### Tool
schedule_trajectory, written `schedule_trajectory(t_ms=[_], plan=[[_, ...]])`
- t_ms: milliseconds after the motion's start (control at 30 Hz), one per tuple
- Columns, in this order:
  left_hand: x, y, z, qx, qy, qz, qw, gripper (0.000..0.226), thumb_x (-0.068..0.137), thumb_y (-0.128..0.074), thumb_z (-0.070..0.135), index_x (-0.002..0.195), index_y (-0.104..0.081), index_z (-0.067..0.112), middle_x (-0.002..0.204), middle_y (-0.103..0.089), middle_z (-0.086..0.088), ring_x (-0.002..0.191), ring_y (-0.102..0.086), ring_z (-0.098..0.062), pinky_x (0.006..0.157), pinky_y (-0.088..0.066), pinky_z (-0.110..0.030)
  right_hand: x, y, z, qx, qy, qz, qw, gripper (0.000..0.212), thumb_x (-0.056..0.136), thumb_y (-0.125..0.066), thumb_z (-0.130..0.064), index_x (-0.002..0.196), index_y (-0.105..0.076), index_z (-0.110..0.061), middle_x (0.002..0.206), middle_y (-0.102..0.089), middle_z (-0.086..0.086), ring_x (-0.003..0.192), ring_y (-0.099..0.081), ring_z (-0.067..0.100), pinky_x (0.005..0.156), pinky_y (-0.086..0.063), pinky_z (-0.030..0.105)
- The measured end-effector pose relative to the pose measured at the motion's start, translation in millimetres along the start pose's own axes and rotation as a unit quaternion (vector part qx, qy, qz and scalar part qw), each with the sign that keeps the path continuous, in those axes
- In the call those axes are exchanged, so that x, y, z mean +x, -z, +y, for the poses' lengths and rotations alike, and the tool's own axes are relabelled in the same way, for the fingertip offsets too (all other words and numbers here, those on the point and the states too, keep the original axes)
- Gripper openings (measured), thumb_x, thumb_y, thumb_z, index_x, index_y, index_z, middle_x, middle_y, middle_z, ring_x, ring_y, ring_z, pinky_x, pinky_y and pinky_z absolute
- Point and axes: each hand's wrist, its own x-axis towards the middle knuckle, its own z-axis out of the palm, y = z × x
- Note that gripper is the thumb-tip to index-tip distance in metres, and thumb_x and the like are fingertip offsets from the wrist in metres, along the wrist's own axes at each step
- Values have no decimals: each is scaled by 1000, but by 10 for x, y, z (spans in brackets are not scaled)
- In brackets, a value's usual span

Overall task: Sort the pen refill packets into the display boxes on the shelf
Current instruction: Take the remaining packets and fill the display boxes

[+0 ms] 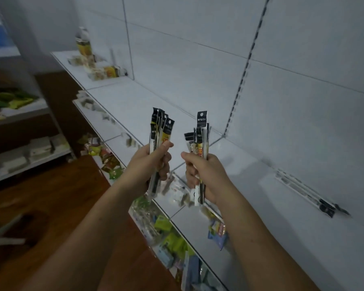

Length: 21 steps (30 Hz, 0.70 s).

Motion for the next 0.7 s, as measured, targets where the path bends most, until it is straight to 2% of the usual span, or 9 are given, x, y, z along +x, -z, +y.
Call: schedule_trajectory(t_ms=[133, 367, 533, 700], plan=[[21, 794, 189, -6, -11, 44, 999, 36, 105, -61, 36, 123, -64, 6, 72, -52, -1, 56, -45, -18, 54, -38, -31, 385, -781, 10, -11, -6, -23, 1000, 35, 97, -70, -19, 68, -51, -12, 53, -40, 3, 43, -33, 20, 49, -33, 30], [194, 2231, 533, -24, -30, 92, 995, 29, 107, -57, 34, 118, -63, 7, 73, -49, -2, 53, -45, -19, 50, -40, -30, 1128, -2044, 58, 0, -21, -67, 998, 33, 98, -70, -19, 72, -51, -12, 56, -43, 3, 43, -35, 19, 49, -33, 29], [253, 2970, 694, -35, -38, 133, 990, 26, 106, -59, 34, 113, -63, 8, 72, -51, -2, 55, -44, -20, 52, -40, -31, 1581, -2700, 132, -7, -21, -100, 995, 33, 97, -71, -21, 72, -52, -12, 57, -44, 4, 44, -36, 19, 50, -33, 31], [466, 3627, 862, -8, -54, 172, 984, 32, 105, -60, 38, 104, -63, 6, 70, -50, -8, 54, -46, -23, 54, -41, -32, 2160, -3301, 160, -24, -21, -141, 990, 36, 94, -74, -25, 63, -58, -17, 58, -45, 5, 46, -37, 21, 51, -36, 32]])
